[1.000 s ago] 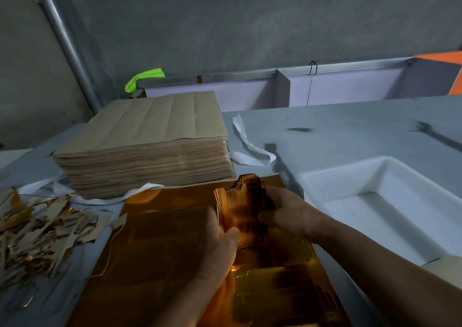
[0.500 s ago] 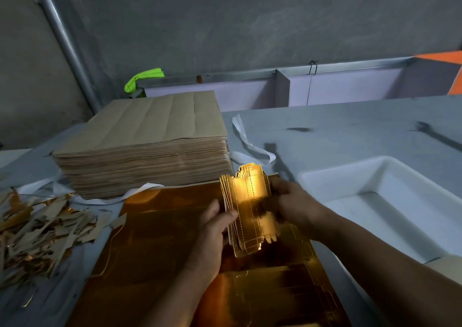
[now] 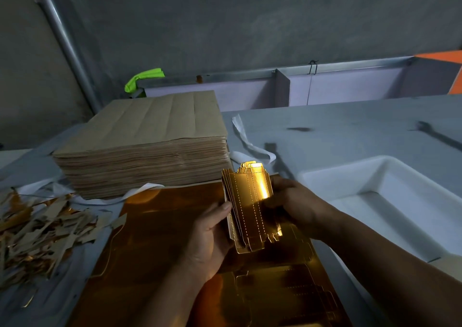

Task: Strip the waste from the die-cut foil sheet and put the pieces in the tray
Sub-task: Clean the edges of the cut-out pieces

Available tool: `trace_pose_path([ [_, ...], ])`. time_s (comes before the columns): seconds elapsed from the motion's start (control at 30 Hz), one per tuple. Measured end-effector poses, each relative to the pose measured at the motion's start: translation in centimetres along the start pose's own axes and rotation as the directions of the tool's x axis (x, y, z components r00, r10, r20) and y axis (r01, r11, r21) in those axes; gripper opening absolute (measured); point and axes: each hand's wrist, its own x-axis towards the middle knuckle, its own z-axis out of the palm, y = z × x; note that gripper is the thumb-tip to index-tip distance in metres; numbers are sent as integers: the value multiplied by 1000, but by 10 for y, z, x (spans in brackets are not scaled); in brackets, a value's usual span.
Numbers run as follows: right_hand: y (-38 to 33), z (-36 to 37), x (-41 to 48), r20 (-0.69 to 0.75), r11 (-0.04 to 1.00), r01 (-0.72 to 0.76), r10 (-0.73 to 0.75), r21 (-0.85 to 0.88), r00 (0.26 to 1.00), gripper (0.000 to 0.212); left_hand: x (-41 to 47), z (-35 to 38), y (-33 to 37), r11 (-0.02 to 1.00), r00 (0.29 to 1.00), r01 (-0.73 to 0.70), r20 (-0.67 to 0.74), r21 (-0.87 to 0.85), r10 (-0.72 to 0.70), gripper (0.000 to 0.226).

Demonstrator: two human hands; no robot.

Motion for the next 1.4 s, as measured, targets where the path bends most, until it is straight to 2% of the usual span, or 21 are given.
trace_pose_path([
  [0.13,0,-1,-2,15,1000,5,-5,-6,1000,35,0,0,0,1000,1000,-5,-2,-26,5,39],
  [0.23,-1,-2,-2,18,1000,12,-12,2,1000,33,1,0,-1,996,994,-80,-72,50,83,29],
  [0.33,-2,-3,-3,22,1000,14,-14,-18,1000,31,1,0,-1,986,982,-144,-113,82,152,32],
  [0.53,-4,-4,-3,14,997,14,-13,-78,1000,31,0,-2,1,984,981,-162,-98,73,168,37],
  [0.77,-4,-1,-2,-27,997,21,-23,-79,999,33,-1,7,3,930,931,-190,-242,315,272,12],
  [1.0,1,1,2,-44,995,12,-16,-101,999,38,-1,10,4,842,926,-206,-179,499,332,23],
  [1.13,4,3,3,-76,994,10,-18,-107,997,42,0,10,1,778,931,-149,-180,610,319,28],
  [1.4,4,5,1,-76,985,19,-33,-173,997,41,-3,16,5,803,940,-134,-182,580,288,28],
])
